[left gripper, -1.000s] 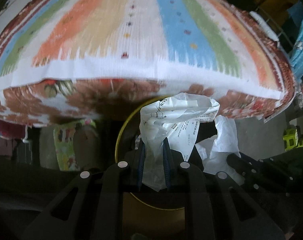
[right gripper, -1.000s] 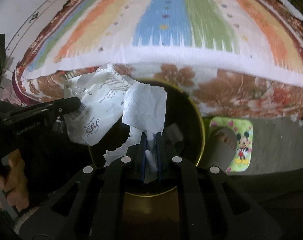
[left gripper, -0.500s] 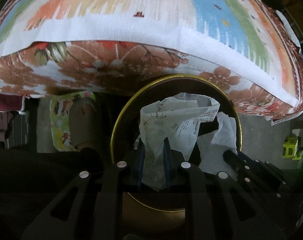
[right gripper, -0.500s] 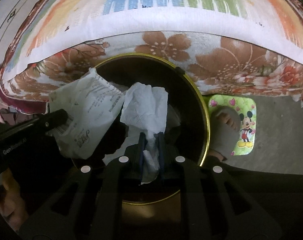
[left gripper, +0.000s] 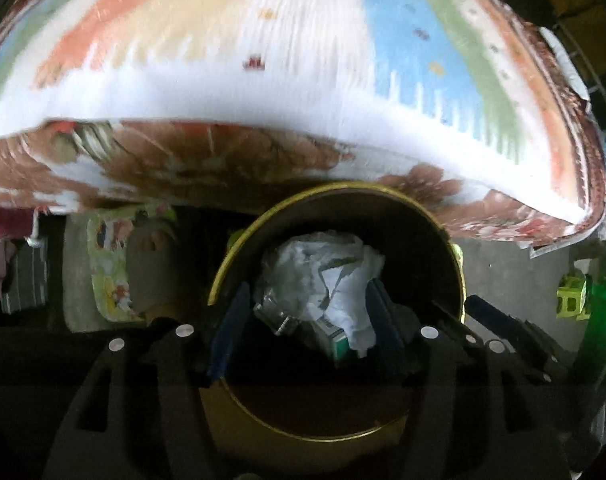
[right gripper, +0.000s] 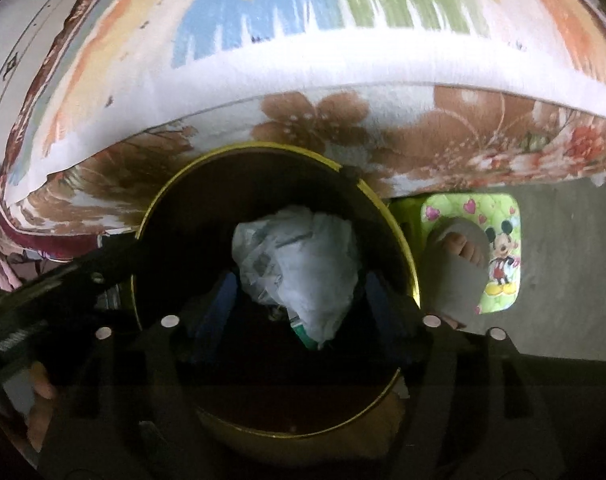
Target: Collect trash
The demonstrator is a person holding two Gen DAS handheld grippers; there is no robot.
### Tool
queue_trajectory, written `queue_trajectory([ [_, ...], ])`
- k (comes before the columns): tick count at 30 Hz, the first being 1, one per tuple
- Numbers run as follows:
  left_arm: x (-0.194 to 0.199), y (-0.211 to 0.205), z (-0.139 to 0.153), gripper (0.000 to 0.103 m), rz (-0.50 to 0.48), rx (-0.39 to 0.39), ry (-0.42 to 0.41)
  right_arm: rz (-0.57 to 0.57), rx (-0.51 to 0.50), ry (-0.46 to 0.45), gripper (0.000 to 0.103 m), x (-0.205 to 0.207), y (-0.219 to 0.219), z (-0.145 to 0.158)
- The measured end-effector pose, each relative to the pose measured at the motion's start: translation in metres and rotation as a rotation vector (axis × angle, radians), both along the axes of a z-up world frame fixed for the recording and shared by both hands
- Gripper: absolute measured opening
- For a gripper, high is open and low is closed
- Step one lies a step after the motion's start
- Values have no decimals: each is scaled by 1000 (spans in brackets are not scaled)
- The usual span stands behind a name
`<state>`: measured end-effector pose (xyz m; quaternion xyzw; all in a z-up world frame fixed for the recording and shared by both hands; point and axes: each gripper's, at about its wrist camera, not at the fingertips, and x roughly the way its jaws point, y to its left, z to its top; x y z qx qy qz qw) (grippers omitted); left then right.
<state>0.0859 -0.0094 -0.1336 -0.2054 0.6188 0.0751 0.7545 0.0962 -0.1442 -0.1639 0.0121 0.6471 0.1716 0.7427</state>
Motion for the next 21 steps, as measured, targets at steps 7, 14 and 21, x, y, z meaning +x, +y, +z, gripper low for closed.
queue_trajectory([
  [7,-29,0,56,78,-110,56,-154,49,61,-101,77,-22,-10,46],
  [14,-66,4,75,97,-160,14,-193,71,111,-178,94,-53,-35,86],
  [21,-85,6,72,97,-170,29,-233,112,132,-193,94,-80,-43,94],
])
